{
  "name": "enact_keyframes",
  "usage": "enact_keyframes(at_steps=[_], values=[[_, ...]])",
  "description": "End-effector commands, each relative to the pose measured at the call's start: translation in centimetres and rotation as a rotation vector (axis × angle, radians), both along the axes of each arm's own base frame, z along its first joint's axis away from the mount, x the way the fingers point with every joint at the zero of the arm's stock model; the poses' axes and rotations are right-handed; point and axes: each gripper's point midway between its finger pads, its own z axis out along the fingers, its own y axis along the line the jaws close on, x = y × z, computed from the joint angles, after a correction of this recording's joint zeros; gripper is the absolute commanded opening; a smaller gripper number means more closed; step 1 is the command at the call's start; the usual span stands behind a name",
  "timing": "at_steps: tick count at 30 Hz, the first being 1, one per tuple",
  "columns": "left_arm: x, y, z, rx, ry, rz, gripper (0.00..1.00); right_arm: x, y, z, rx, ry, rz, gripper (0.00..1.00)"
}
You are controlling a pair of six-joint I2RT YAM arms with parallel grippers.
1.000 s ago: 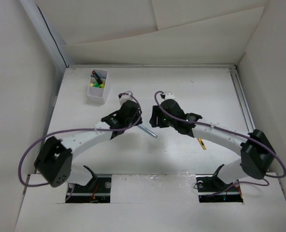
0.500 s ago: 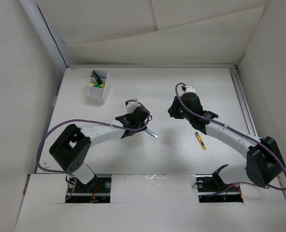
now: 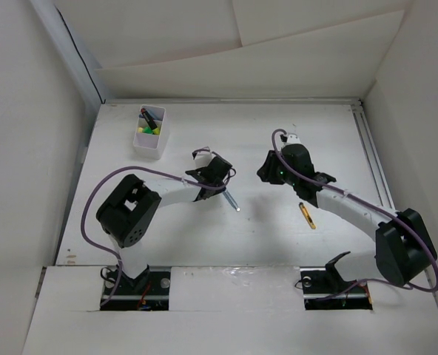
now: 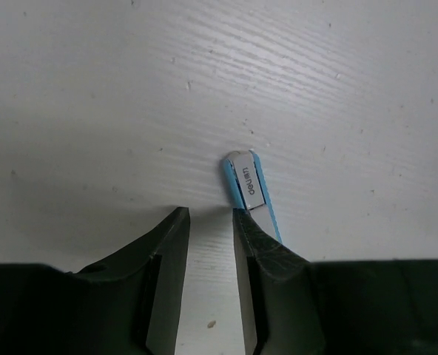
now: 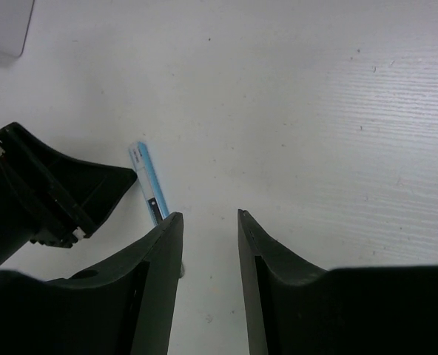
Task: Sort the stationery into containers
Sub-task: Grab a piece of stationery with the left arm
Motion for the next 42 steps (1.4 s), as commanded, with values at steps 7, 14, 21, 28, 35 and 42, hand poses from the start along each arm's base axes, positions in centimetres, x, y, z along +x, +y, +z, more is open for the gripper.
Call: enact_keyframes(at_steps=[7, 14, 21, 28, 35, 42], values=[[1.8, -3.0, 1.8, -0.076, -0.059, -0.074, 0.36, 0.9, 0.9, 1.0, 0.013, -0.057, 0.026, 0.42], [1.0, -3.6, 5.6, -0.183, -0.152, -0.104, 0.29, 0.9, 0.9, 1.0, 0.013, -0.055, 0.028, 0.42], [2.1, -4.5, 5.0, -0.085, -0.12, -0.113, 0.37, 0.9, 0.8, 1.3, 0.015, -0.064, 0.023, 0.42], [3.6, -4.2, 3.7, -0.004, -0.108, -0.063, 0.31, 1.1, -0.1, 2.0, 0.024, -0.082, 0.002, 0.42], [4.0, -3.9, 3.2, 0.038, -0.093, -0.047, 0.3, 1.0, -0.1, 2.5, 0.042, -0.085, 0.016, 0.43], [4.4, -3.9, 0.3, 0.119, 0.01, -0.078, 0.32, 0.9, -0.3, 2.4, 0.046, -0.082, 0.016, 0.45]])
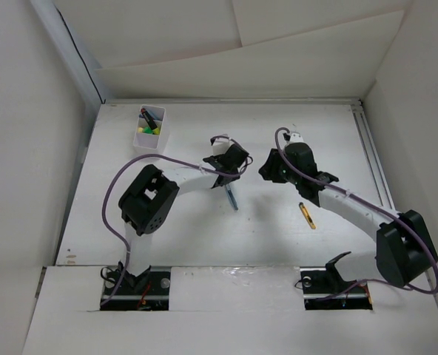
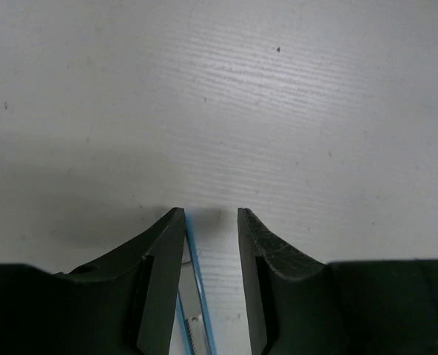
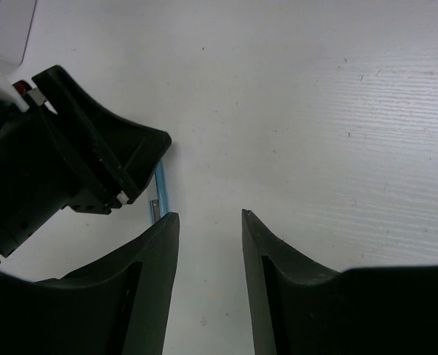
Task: Sort the stationery into containers
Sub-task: Grab a piece of stationery with the left arm
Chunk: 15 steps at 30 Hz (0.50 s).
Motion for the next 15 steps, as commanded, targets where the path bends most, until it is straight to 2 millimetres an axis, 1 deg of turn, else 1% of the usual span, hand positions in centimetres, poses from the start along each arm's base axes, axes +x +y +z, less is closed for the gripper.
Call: enact_keyframes(at_steps=[1, 2, 3, 4, 5, 7, 8, 10, 11, 12, 13, 14, 15], values=[[0.2, 1.0, -0.9, 0.074, 0.047, 0.005, 0.32, 0.5, 0.4, 2.1, 0.038, -0.074, 0.021, 0.46], [0.0, 1.2, -1.2, 0.081, 0.053, 0.005, 0.32, 0.5, 0.4, 2.1, 0.038, -0.074, 0.021, 0.46], [0.3, 0.6, -0.9, 0.054, 0.039, -0.001, 0.32, 0.5, 0.4, 2.1, 0.038, -0.074, 0.021, 0.46], [0.0, 0.9, -1.3, 0.063, 0.047, -0.001, 0.32, 0.6, 0.2, 2.1, 0.033, -0.077, 0.01, 0.46], [0.1, 0.8, -0.7, 0.047, 0.038, 0.006, 0.3, 0.6, 0.2, 2.1, 0.033, -0.077, 0.01, 0.46], [0.1, 1.1, -0.2, 0.042, 0.019, 0.012, 0.3, 0.4, 0.5, 2.1, 0.042, -0.072, 0.029, 0.46], [-0.3, 1.4, 0.2, 0.031, 0.008, 0.012, 0.3, 0.4, 0.5, 2.1, 0.042, -0.072, 0.029, 0.46], [0.0, 0.9, 1.3, -0.008, -0.022, 0.007, 0.3, 0.5, 0.4, 2.1, 0.037, -0.075, 0.018, 0.46], [-0.2, 0.8, 1.6, -0.022, -0.024, 0.001, 0.3, 0.6, 0.2, 2.1, 0.032, -0.077, 0.009, 0.46], [-0.4, 0.8, 2.6, -0.043, -0.033, -0.006, 0.3, 0.5, 0.4, 2.1, 0.038, -0.075, 0.019, 0.46], [-0.2, 0.7, 3.5, -0.056, -0.055, -0.013, 0.3, 0.5, 0.4, 2.1, 0.038, -0.075, 0.019, 0.46], [-0.4, 0.6, 3.9, -0.071, -0.061, -0.019, 0.3, 0.5, 0.4, 2.1, 0.038, -0.075, 0.019, 0.46], [-0.4, 0.4, 5.1, -0.09, -0.076, -0.037, 0.32, 0.5, 0.4, 2.1, 0.038, -0.075, 0.019, 0.46]])
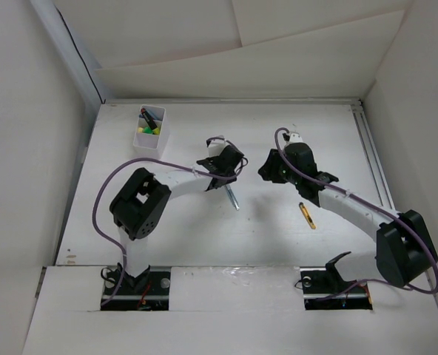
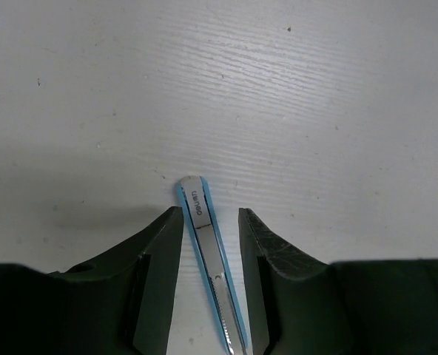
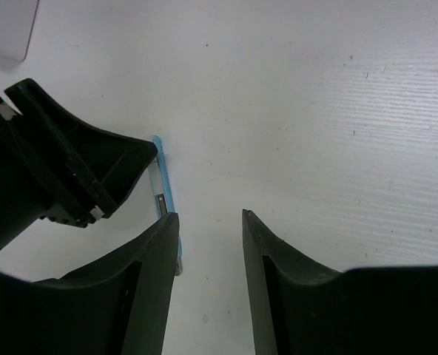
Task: Sort the stationery into containers
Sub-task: Grab a piece of stationery with the left arm
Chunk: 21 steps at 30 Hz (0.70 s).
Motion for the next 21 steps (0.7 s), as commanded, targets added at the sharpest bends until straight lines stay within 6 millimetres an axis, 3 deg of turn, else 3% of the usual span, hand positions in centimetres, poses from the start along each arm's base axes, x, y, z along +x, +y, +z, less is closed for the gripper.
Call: enact_keyframes(at_steps=[1, 6, 11, 14, 21], values=[[0.5, -0.6, 5.4, -0.086, -0.088, -0.033, 0.33, 0.8, 0.0, 2.1, 0.025, -0.081, -0.005, 0.46], [0.5, 0.1, 6.3, -0.057, -0.076, -0.024, 0.34, 0.5, 0.5, 2.1, 0.03, -0.079, 0.013, 0.47], [-0.3, 0.7, 0.8, 0.043, 0.053, -0.058, 0.33, 0.4, 0.5, 2.4, 0.038, -0.085, 0.02, 0.47], [-0.2, 1.0, -1.2, 0.082, 0.08, -0.05, 0.31, 0.5, 0.4, 2.4, 0.033, -0.088, 0.009, 0.47], [1.0, 0.7, -1.4, 0.107, 0.065, -0.03, 0.31, 0.6, 0.3, 2.4, 0.025, -0.092, 0.012, 0.47]])
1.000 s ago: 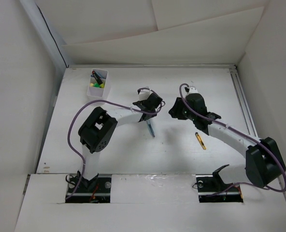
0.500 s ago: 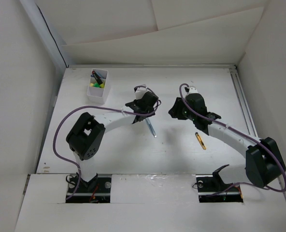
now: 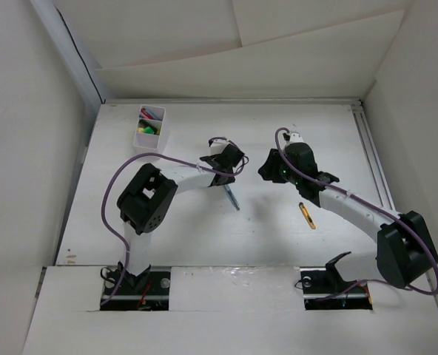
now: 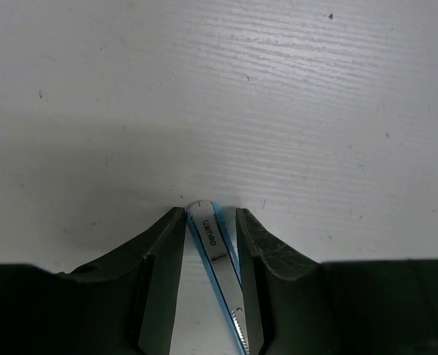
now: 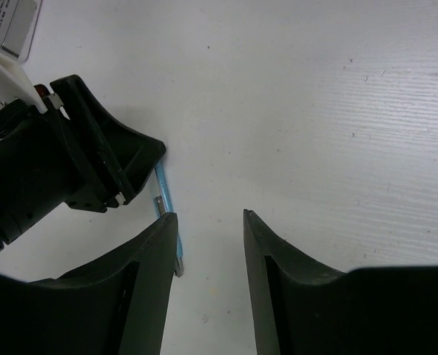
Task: Sort the stationery into containers
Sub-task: Grab a piece of stationery with the left arm
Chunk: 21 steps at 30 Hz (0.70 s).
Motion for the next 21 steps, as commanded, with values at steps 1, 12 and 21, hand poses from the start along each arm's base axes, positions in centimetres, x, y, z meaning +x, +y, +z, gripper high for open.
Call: enact_keyframes(at_steps=[1, 12, 21], values=[[0.6, 0.0, 0.2, 0.033, 0.006, 0.004, 0.3, 0.5, 0.6, 1.8, 0.028, -0.071, 0.022, 0.47], [0.0, 0.3, -1.4, 0.05, 0.038, -0.002, 0.19, 0.7, 0.2, 2.3, 0.022, -0.084, 0.001, 0.47], [0.9, -0.2, 3.8, -0.041, -0.046, 0.001, 0.0, 0.4, 0.2, 2.6, 0.038, -0.086, 0.017, 0.47]])
